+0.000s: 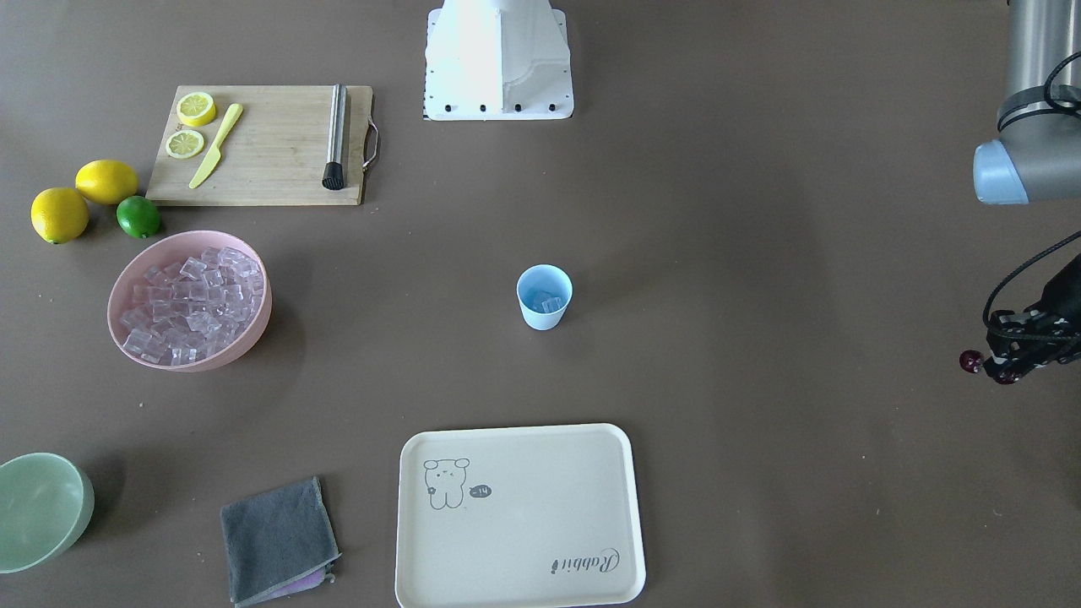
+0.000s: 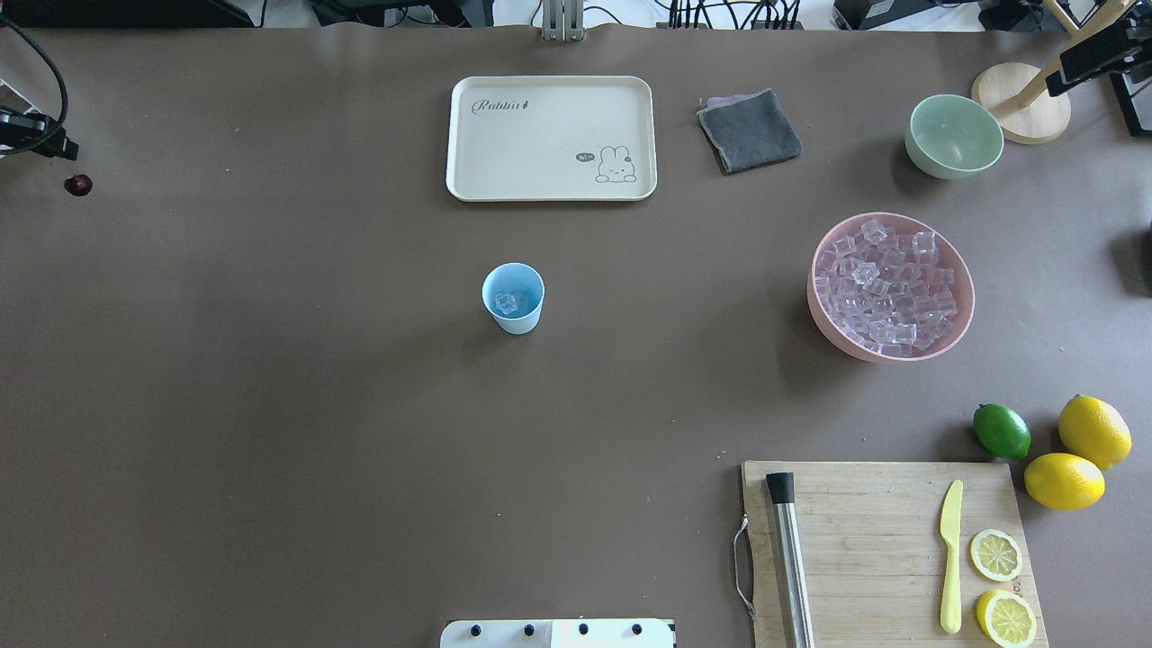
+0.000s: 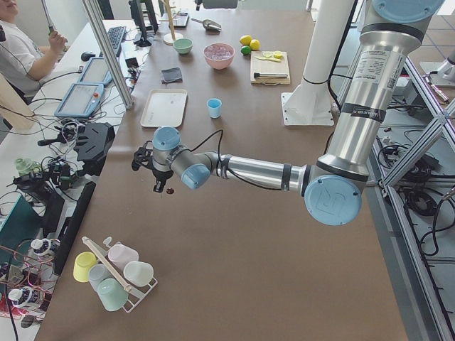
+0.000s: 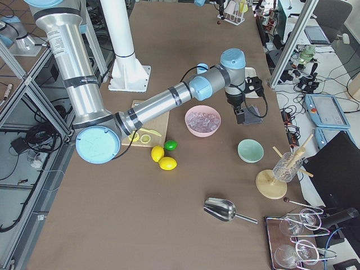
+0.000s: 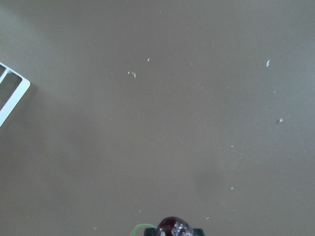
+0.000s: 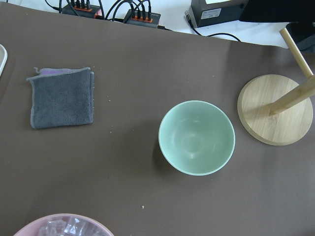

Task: Put ice and cherries in cup
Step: 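Carry the cherries with the left gripper over the light-blue cup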

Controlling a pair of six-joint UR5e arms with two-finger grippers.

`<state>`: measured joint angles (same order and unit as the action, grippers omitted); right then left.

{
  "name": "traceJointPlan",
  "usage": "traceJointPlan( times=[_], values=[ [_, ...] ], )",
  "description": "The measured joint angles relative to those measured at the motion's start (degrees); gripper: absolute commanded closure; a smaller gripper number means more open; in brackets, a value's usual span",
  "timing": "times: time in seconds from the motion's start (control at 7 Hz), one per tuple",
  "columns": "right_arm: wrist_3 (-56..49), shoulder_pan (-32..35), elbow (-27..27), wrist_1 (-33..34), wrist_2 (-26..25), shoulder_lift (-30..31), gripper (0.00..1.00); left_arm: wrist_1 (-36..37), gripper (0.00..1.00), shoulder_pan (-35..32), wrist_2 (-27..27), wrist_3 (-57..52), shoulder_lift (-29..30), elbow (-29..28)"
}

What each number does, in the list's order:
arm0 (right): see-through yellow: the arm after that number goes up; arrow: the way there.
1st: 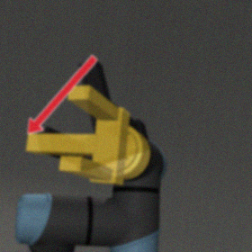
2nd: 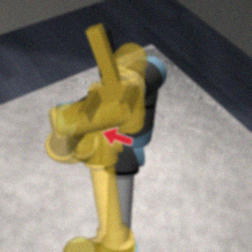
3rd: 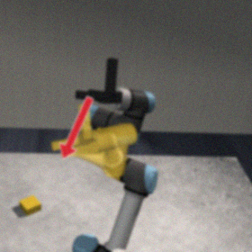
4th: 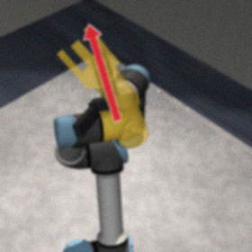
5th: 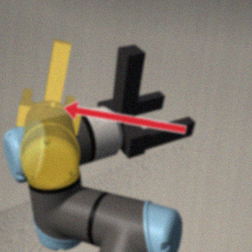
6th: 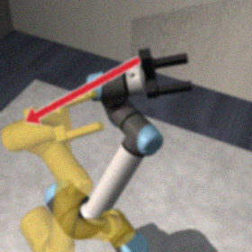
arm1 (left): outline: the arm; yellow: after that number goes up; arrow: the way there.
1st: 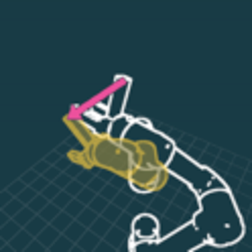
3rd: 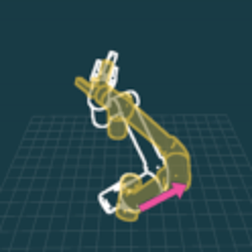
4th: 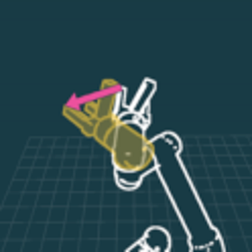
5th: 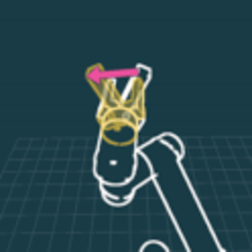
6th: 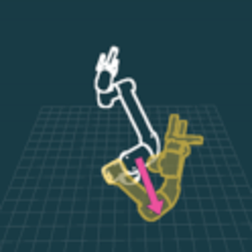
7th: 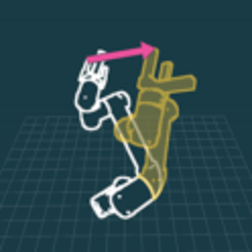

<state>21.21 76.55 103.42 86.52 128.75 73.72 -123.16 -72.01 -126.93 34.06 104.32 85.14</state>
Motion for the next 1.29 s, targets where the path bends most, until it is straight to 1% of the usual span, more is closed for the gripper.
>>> traceJointPlan(
  times=[0.29,0.43,0.57,0.71,0.86,1.0,1.29],
  values=[
    [0.4,-1.0,0.0,0.0,0.4,-0.3,0.00,0.5,1.00,-0.1,-0.2,12.7,0.7,11.1],
    [0.5,-1.4,-0.1,0.1,0.5,-0.7,0.00,0.5,1.00,0.7,-0.2,18.4,2.3,14.5],
    [0.6,-1.7,-0.1,0.2,0.6,-1.0,0.00,0.4,1.00,2.8,0.1,22.5,4.6,16.2],
    [0.6,-1.7,-0.2,0.2,0.6,-1.1,0.00,0.4,1.00,5.3,0.5,25.4,7.1,16.8],
    [0.6,-1.7,-0.3,0.2,0.6,-1.1,0.00,0.3,1.00,8.8,2.4,27.9,9.5,16.9],
    [0.7,-1.7,-0.4,0.2,0.5,-1.0,0.00,0.2,1.00,13.3,6.6,30.0,11.5,16.9],
    [0.8,-1.7,-0.6,0.2,0.4,-0.5,0.00,-0.1,1.00,23.8,17.9,33.3,14.5,16.8]
  ],
)
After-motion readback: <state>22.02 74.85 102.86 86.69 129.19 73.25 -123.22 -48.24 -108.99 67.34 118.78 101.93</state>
